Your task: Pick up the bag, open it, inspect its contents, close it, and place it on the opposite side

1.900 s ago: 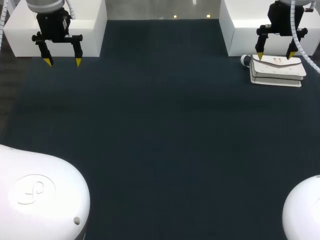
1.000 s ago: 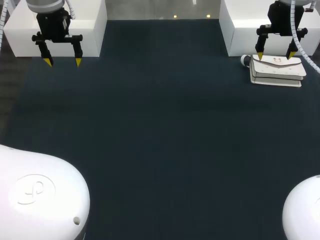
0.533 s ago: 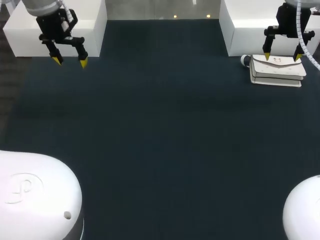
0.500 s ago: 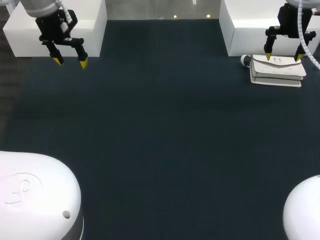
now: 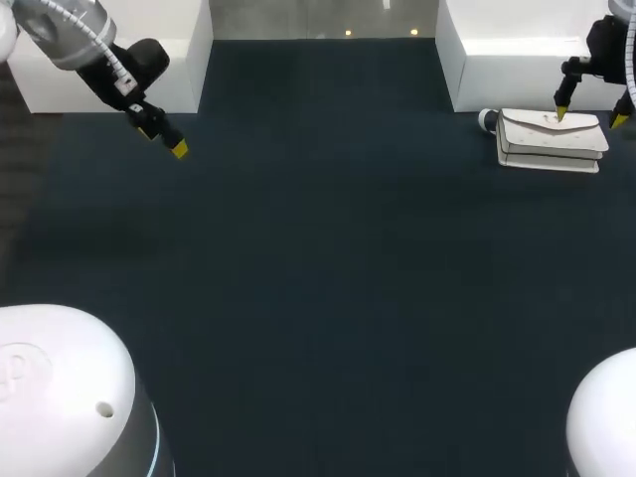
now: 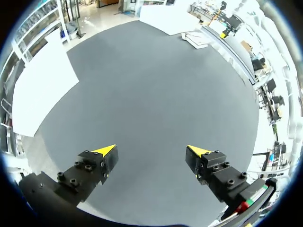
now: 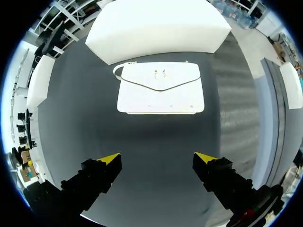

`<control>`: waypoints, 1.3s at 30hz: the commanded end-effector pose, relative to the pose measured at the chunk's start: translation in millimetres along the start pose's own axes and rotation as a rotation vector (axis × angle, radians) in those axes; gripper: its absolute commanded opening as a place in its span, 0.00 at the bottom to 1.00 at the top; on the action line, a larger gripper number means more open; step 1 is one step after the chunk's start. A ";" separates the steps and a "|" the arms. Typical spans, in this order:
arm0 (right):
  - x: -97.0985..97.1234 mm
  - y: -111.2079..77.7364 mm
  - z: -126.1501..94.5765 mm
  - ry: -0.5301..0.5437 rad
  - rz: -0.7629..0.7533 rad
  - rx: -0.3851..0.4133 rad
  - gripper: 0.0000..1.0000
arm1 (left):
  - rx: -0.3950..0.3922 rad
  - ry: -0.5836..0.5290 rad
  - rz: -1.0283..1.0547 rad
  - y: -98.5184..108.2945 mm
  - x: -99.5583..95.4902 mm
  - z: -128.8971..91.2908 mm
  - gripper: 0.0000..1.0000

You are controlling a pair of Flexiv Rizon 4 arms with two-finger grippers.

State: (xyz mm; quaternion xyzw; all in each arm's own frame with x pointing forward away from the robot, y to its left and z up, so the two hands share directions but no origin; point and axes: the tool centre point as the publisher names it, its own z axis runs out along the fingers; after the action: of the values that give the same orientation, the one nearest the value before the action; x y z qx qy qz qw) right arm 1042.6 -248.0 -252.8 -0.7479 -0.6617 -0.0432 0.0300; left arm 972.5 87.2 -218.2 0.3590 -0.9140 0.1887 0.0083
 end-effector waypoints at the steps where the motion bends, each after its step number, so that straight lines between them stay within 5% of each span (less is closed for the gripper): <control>1: -14.9 14.3 13.8 0.049 0.011 0.029 1.00 | 0.256 0.073 0.355 2.8 8.8 11.8 1.00; 18: -60.1 48.6 39.6 0.085 0.067 0.057 1.00 | 0.271 0.181 0.555 -5.1 19.6 46.2 1.00; 39: -77.1 54.5 55.1 0.109 0.093 0.068 1.00 | 0.264 0.196 0.588 -10.2 22.1 54.8 1.00</control>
State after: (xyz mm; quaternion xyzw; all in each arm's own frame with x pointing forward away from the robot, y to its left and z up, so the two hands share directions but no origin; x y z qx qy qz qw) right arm 1084.7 -322.6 -313.4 -0.7738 -0.6243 -0.0612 0.0875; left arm 966.7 49.9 -258.1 0.0622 -0.9420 0.3298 -0.0048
